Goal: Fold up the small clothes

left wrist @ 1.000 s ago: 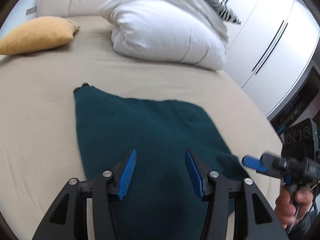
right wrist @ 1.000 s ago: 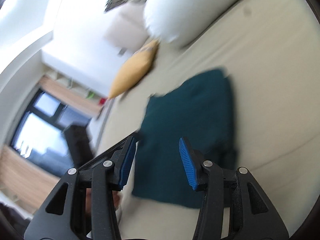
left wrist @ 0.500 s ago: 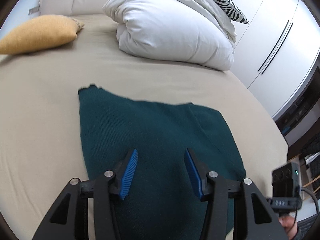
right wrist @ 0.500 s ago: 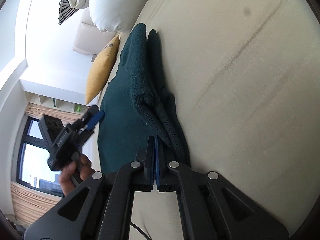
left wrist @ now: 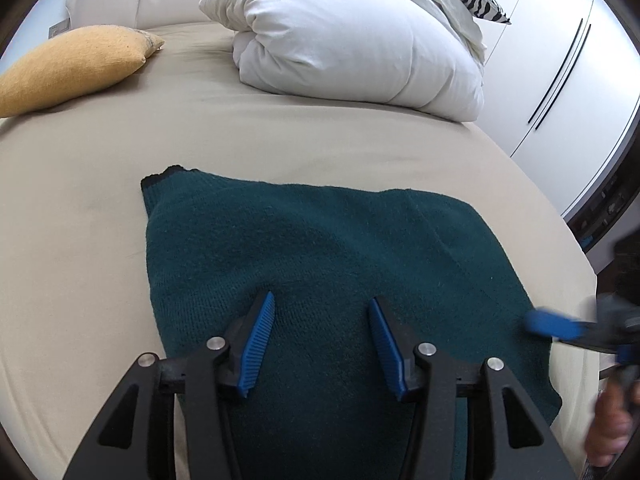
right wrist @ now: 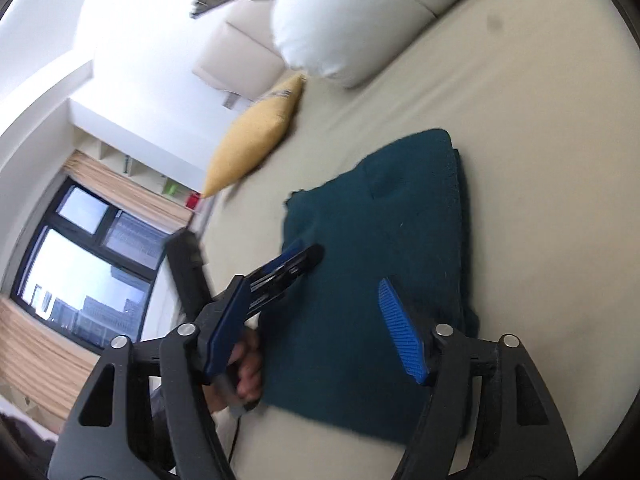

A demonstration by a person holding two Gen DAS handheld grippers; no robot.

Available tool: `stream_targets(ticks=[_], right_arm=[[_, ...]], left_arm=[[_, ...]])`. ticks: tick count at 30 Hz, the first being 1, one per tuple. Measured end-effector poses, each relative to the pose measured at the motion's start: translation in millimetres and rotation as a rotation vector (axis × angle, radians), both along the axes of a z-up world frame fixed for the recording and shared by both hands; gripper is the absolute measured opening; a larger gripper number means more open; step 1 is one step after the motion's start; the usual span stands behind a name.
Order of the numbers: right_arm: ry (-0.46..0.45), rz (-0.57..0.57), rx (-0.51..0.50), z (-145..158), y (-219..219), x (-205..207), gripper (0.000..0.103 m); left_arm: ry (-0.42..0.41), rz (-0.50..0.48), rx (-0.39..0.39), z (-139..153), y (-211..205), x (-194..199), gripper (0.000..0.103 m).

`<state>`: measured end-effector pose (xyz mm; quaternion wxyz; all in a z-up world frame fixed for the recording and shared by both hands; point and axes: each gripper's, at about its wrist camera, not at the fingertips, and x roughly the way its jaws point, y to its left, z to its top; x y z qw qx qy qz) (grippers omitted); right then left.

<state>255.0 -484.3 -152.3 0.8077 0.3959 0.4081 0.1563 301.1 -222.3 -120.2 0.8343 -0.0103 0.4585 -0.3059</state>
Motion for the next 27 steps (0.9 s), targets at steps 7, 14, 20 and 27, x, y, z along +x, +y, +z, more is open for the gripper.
stream_targets(ticks=[7,14,20,27], right_arm=[[0.015,-0.075,0.126,-52,-31,-1,0.031],[-0.018,-0.095,-0.017,12,-46,27,0.038],[0.121,0.074,-0.019,-9,-11,105,0.05],[0.11,-0.016,-0.032,-23,-37,124,0.037]], left_arm=[[0.001,-0.024,0.059,-3,-8,1,0.052],[-0.006,-0.025,0.068,-5,-8,-2,0.052],[0.0,-0.033,0.084,-5,-9,0,0.052],[0.011,-0.043,0.092,-6,-11,2,0.052]])
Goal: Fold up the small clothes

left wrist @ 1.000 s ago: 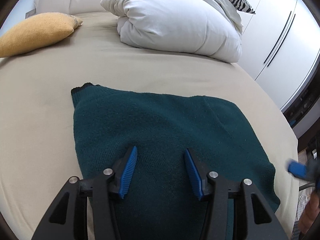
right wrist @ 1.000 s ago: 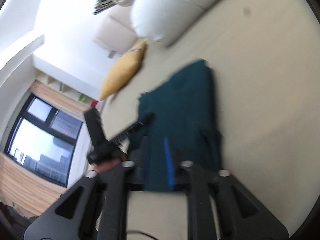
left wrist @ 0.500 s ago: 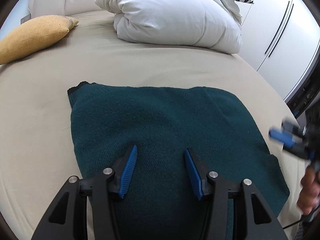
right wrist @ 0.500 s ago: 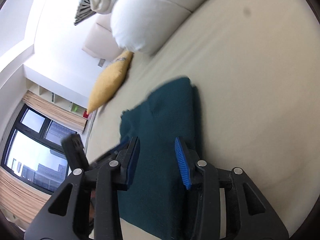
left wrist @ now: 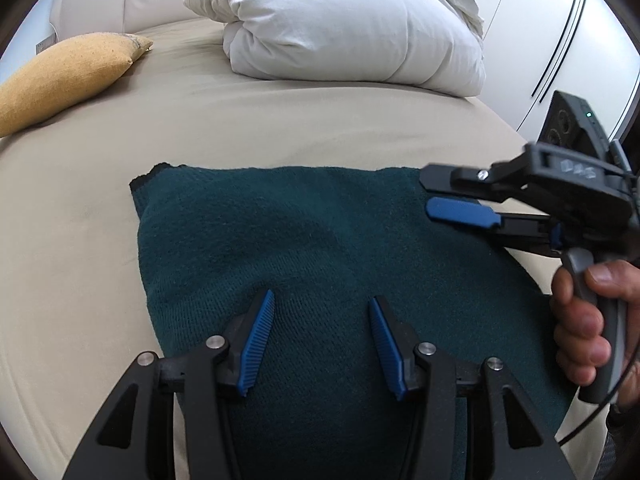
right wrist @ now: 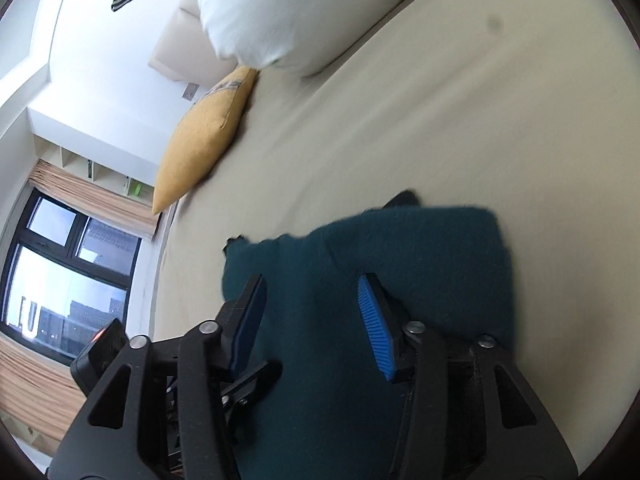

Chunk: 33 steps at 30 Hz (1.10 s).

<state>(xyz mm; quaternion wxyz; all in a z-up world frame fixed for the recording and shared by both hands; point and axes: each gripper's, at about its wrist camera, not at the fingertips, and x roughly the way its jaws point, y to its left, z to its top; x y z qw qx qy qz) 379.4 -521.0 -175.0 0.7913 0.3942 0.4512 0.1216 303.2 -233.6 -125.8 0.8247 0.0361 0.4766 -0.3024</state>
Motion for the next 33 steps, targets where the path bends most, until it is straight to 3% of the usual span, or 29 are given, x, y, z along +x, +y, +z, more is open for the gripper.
stream_targets(ticks=[3,8,12,15,17,18,19,21,24,26,30,32,33], right_arm=[[0.012,-0.041,-0.002,-8,-18,-3,0.014],[-0.015,-0.163,0.064,-19,-48,-28,0.011],[-0.016,-0.257,-0.024,0,-59,-60,0.018],[-0.094,-0.221,-0.04,34,-43,-90,0.025],[-0.149,-0.143,-0.015,50,-23,-111,0.041],[-0.159,-0.109,-0.012,54,-14,-119,0.055],[-0.169,-0.066,-0.005,56,-3,-128,0.059],[-0.166,0.023,0.025,50,14,-141,0.061],[-0.055,0.063,0.013,15,23,-154,0.06],[-0.092,0.043,0.026,11,16,-167,0.058],[-0.041,-0.002,0.0,26,-6,-192,0.059],[-0.063,-0.032,-0.021,40,-21,-206,0.061],[-0.083,-0.056,-0.029,47,-31,-213,0.068]], left_arm=[[0.013,-0.002,-0.009,-1,0,1,0.052],[0.034,-0.004,-0.032,-2,4,3,0.052],[0.08,0.008,-0.072,2,10,7,0.052],[0.126,0.052,-0.167,13,29,3,0.05],[0.137,0.1,-0.19,26,45,-9,0.048],[0.13,0.113,-0.195,34,52,-19,0.048],[0.111,0.115,-0.203,41,57,-31,0.048],[0.077,0.094,-0.186,46,61,-62,0.048],[0.029,0.05,-0.081,32,50,-91,0.048],[0.018,0.059,-0.085,31,54,-98,0.049],[0.03,0.107,-0.142,50,74,-103,0.05],[-0.019,0.153,-0.165,59,93,-106,0.062],[-0.021,0.183,-0.187,59,101,-105,0.074]])
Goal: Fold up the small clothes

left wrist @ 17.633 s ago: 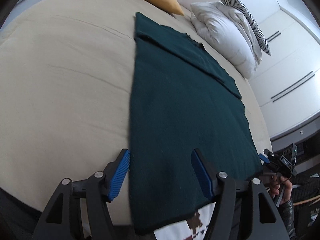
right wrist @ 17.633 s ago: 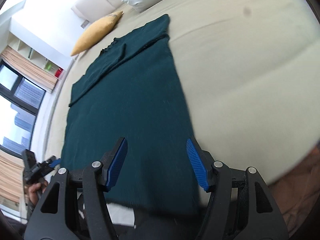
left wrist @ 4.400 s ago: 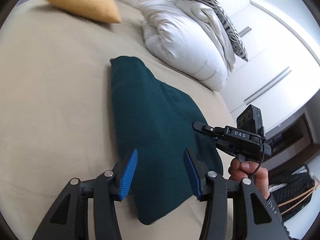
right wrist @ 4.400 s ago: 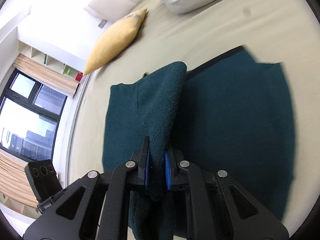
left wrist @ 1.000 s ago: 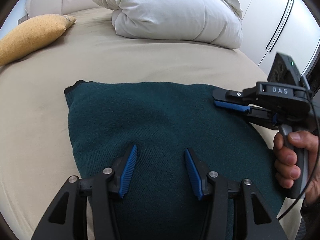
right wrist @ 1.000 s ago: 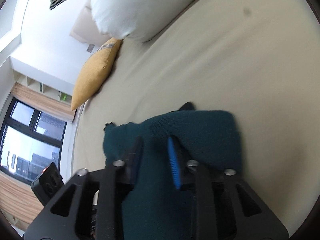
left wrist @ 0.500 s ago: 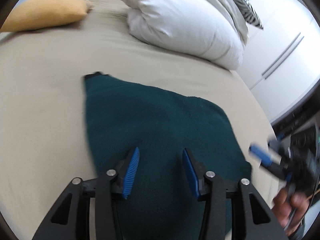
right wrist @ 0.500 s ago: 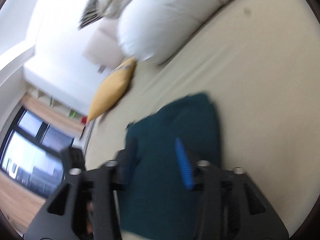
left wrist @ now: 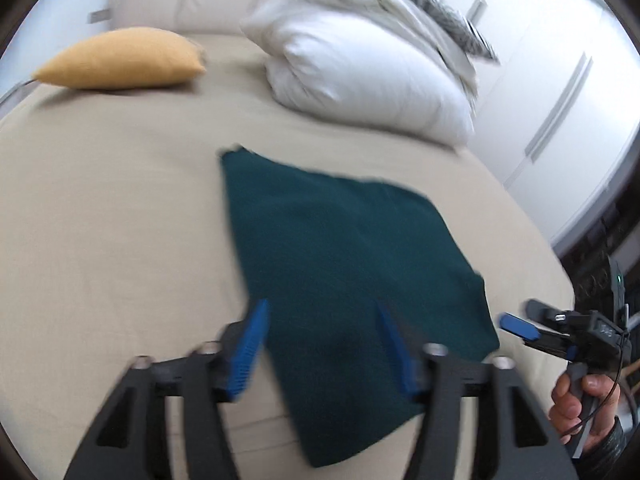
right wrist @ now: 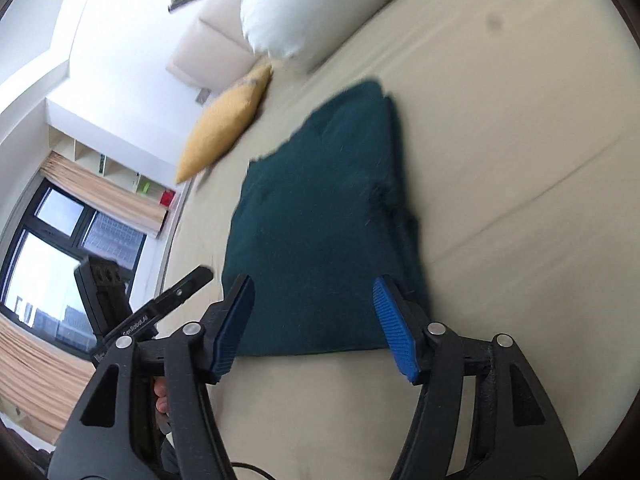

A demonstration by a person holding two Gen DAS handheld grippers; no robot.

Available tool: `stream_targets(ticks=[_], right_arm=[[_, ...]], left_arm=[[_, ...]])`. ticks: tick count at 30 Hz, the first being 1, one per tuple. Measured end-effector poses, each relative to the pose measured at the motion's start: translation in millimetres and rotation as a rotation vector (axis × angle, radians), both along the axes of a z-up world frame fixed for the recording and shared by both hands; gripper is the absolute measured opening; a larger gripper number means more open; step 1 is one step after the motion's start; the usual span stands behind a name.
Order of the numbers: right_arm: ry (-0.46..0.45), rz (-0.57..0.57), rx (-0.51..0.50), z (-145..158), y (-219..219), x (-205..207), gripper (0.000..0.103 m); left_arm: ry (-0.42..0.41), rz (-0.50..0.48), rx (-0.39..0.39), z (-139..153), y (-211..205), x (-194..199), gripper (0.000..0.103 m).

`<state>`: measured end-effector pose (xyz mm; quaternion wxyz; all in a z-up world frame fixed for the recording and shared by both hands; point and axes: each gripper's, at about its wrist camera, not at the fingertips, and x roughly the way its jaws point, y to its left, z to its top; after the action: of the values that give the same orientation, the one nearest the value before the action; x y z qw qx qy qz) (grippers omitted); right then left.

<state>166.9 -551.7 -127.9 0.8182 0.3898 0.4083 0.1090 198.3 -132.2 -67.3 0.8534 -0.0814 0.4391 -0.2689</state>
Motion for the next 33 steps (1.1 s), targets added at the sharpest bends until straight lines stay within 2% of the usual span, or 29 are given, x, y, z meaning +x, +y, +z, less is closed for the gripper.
stream_targets(ticks=[1,2,4,6,10,14,16,17,19,22,25,27,33], right_arm=[[-0.013,-0.023,-0.007,5,-8,-4,0.08],[-0.026,-0.052,-0.017,10,-18,-6,0.082],[-0.017,-0.061,-0.013,12,-34,0,0.083],[0.01,-0.028,0.005,10,-44,10,0.083],[0.133,0.03,-0.004,-16,-47,47,0.08],[0.167,0.031,0.045,-38,-43,76,0.072],[0.168,0.055,0.044,-39,-43,87,0.056],[0.183,0.067,0.033,-42,-40,92,0.054],[0.213,0.097,0.004,-46,-34,103,0.036],[0.223,0.113,-0.084,-43,-15,106,0.027],[0.198,0.104,-0.192,-26,-1,96,0.023],[0.177,0.104,-0.258,-10,13,89,0.022],[0.079,0.191,-0.353,49,75,49,0.022]], left_arm=[[0.031,0.023,-0.03,-6,8,5,0.078],[0.067,0.034,-0.042,-11,12,10,0.078],[0.163,0.044,-0.072,-29,15,22,0.078],[0.21,0.029,-0.098,-38,14,27,0.078],[0.331,0.021,-0.169,-59,5,41,0.078],[0.334,0.012,-0.15,-61,-6,55,0.077],[0.349,0.009,-0.151,-64,-10,63,0.066],[0.363,0.01,-0.157,-66,-12,68,0.064],[0.375,0.009,-0.15,-66,-17,73,0.055],[0.349,-0.012,-0.104,-60,-23,73,0.044],[0.31,-0.033,-0.065,-46,-25,64,0.037],[0.277,-0.039,-0.034,-31,-22,55,0.037],[0.184,-0.055,0.021,15,24,14,0.037]])
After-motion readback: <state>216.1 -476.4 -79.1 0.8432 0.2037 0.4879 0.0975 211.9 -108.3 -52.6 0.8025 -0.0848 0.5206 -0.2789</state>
